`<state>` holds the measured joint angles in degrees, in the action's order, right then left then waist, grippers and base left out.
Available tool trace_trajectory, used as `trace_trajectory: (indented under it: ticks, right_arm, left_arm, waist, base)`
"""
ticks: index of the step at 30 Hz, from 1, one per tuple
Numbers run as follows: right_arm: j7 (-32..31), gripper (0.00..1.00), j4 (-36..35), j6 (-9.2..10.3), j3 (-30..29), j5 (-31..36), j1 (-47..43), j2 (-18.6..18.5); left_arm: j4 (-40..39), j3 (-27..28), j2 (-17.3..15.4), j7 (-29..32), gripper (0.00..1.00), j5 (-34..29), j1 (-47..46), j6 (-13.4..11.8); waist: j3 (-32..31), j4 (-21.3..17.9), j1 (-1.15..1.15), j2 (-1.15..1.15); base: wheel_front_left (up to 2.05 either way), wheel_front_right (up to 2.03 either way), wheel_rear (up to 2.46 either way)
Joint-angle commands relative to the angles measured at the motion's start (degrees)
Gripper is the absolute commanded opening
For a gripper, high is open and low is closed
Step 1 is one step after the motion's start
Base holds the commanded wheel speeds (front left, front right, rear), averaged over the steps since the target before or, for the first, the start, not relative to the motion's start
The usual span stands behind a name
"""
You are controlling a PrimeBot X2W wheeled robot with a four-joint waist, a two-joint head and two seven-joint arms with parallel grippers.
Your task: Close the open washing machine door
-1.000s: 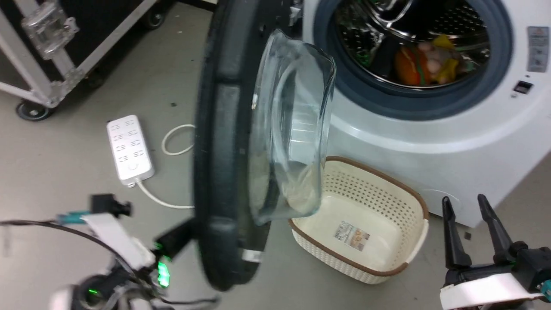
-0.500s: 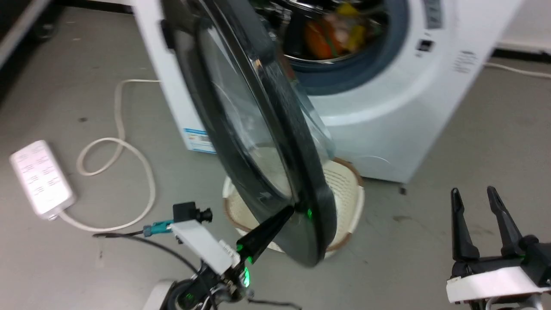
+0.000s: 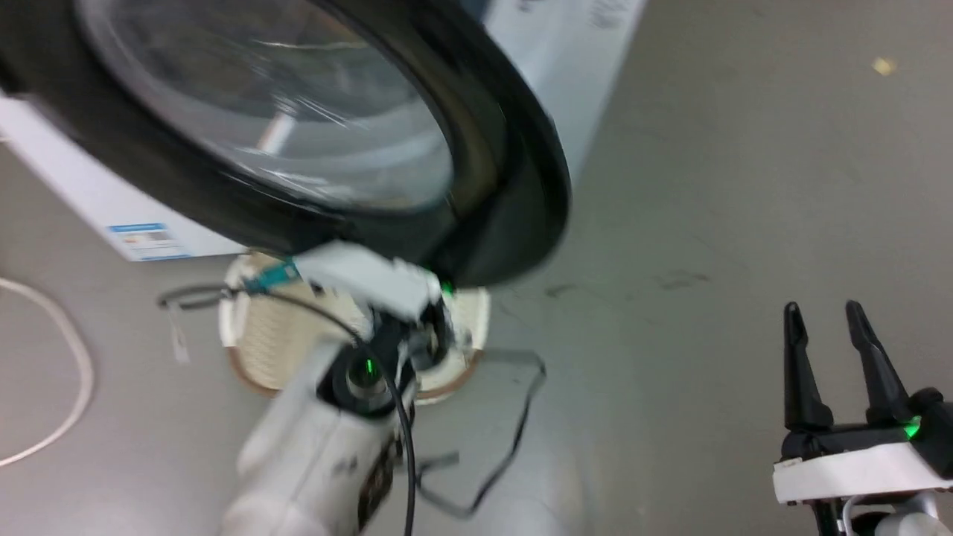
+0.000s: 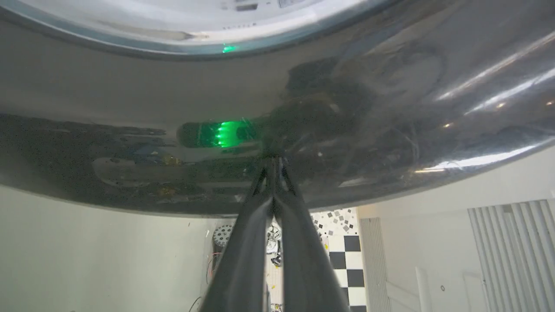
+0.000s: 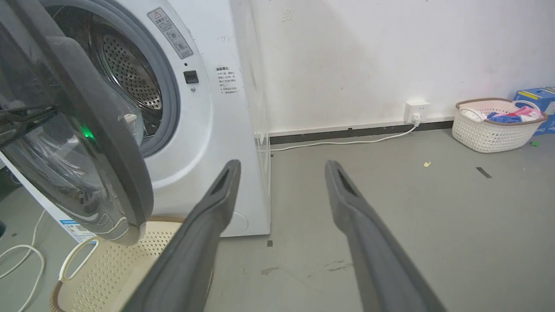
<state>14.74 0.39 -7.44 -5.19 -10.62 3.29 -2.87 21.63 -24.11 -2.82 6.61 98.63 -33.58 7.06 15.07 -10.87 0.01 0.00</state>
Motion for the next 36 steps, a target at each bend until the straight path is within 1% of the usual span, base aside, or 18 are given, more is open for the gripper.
trace_trajectory:
  ticks: [1, 4, 6, 9, 13, 17, 19, 22, 23, 24, 25, 27, 28, 29, 33, 36]
  right_arm:
    - [0.3, 1.0, 0.1, -0.05, 0.3, -0.6, 1.2, 0.0]
    - [0.3, 1.0, 0.2, -0.05, 0.6, -1.4, 1.5, 0.0]
    - [0.3, 1.0, 0.4, -0.05, 0.5, -2.0, 1.6, 0.0]
    - [0.3, 1.0, 0.4, -0.05, 0.6, -2.1, 1.4, 0.0]
    - [0.3, 1.0, 0.1, -0.05, 0.7, -1.7, 1.0, 0.0]
    - [0.3, 1.0, -0.4, -0.05, -0.4, -1.5, 0.2, 0.0]
    - [0.3, 1.0, -0.6, -0.05, -0.5, -1.3, -0.4, 0.0]
    - [0.3, 1.0, -0.8, -0.05, -0.2, -0.7, -1.5, 0.0]
    - [0.3, 1.0, -0.9, -0.05, -0.2, -0.6, -1.8, 0.0]
    - [0.3, 1.0, -0.9, -0.05, -0.4, -0.4, -2.2, 0.0]
    - [0.3, 1.0, -1.0, -0.05, -0.4, -0.3, -2.5, 0.0]
    - [0.3, 1.0, -1.1, -0.05, -0.2, 0.0, -3.1, 0.0]
    - [0.3, 1.0, -1.2, -0.05, -0.1, 0.2, -3.4, 0.0]
    - [0.3, 1.0, -1.3, -0.05, 0.0, 0.3, -3.7, 0.0]
    - [0.3, 1.0, -1.6, -0.05, 0.5, 0.6, -4.8, 0.0]
    - [0.3, 1.0, -1.6, -0.05, 1.2, 0.9, -5.6, 0.0]
  left_arm:
    - [2.1, 0.1, -0.1, -2.4, 0.0, 0.4, -3.2, 0.3]
    - [6.5, 0.5, -0.1, -6.3, 0.0, 0.8, -7.8, 0.4]
    - [9.6, 0.9, -0.1, -8.6, 0.0, 2.0, -11.4, 0.4]
    - [9.3, 0.6, -0.1, -9.0, 0.0, 2.0, -11.5, 0.4]
    - [7.4, -0.5, -0.2, -9.6, 0.0, -0.5, -8.6, 0.4]
    - [3.2, -2.4, -1.5, -12.2, 0.0, -5.7, -3.6, 0.4]
    - [0.5, -3.5, -3.1, -14.2, 0.0, -8.8, -0.4, 0.4]
    - [-2.7, -4.8, -6.3, -17.7, 0.0, -13.1, 5.1, 0.4]
    - [-3.4, -4.7, -7.4, -18.7, 0.18, -14.1, 7.1, 0.4]
    - [-3.8, -4.6, -8.6, -19.7, 0.81, -15.8, 8.8, 0.4]
    - [-4.1, -4.4, -9.9, -20.4, 1.0, -18.0, 10.4, 0.4]
    - [-4.5, -3.7, -12.4, -21.3, 1.0, -23.9, 13.2, 0.4]
    - [-4.7, -2.4, -13.1, -21.5, 1.0, -27.4, 14.6, 0.4]
    - [-5.4, 0.2, -13.3, -21.5, 1.0, -31.5, 16.1, 0.4]
    - [-11.1, 11.1, -10.5, -21.6, 1.0, -49.7, 22.8, -1.0]
    - [-15.6, 16.8, -7.2, -21.6, 1.0, -62.4, 27.5, -1.8]
  waist:
    - [3.3, -4.3, -0.01, 0.0]
    - [3.9, -5.5, -0.01, 0.0]
    - [4.0, -5.6, -0.01, 0.0]
    - [3.2, -4.5, -0.01, 0.0]
    - [1.3, -2.0, -0.01, 0.0]
    - [-1.4, 1.8, -0.01, 0.0]
    - [-2.8, 3.8, -0.01, 0.0]
    - [-5.1, 6.6, -0.01, 0.0]
    - [-5.8, 7.6, -0.01, 0.0]
    - [-6.5, 8.8, -0.01, 0.0]
    - [-7.1, 9.7, -0.01, 0.0]
    - [-8.3, 11.4, -0.01, 0.0]
    - [-8.9, 12.2, -0.01, 0.0]
    - [-9.3, 13.0, -0.01, 0.0]
    - [-10.9, 15.3, -0.01, 0.0]
    - [-11.9, 16.4, -0.01, 0.0]
  base:
    - [0.0, 0.0, 0.0]
    - [0.0, 0.0, 0.0]
    - [0.0, 0.0, 0.0]
    - [0.0, 0.0, 0.0]
    - [0.0, 0.0, 0.0]
    - [0.0, 0.0, 0.0]
    - [0.0, 0.0, 0.0]
    - [0.0, 0.0, 0.0]
    - [0.0, 0.0, 0.0]
    - [0.0, 0.0, 0.0]
    - [0.0, 0.0, 0.0]
    - [0.0, 0.0, 0.0]
    - [0.0, 0.0, 0.0]
    - [0.0, 0.0, 0.0]
    - [0.0, 0.0, 0.0]
    - [0.0, 0.0, 0.0]
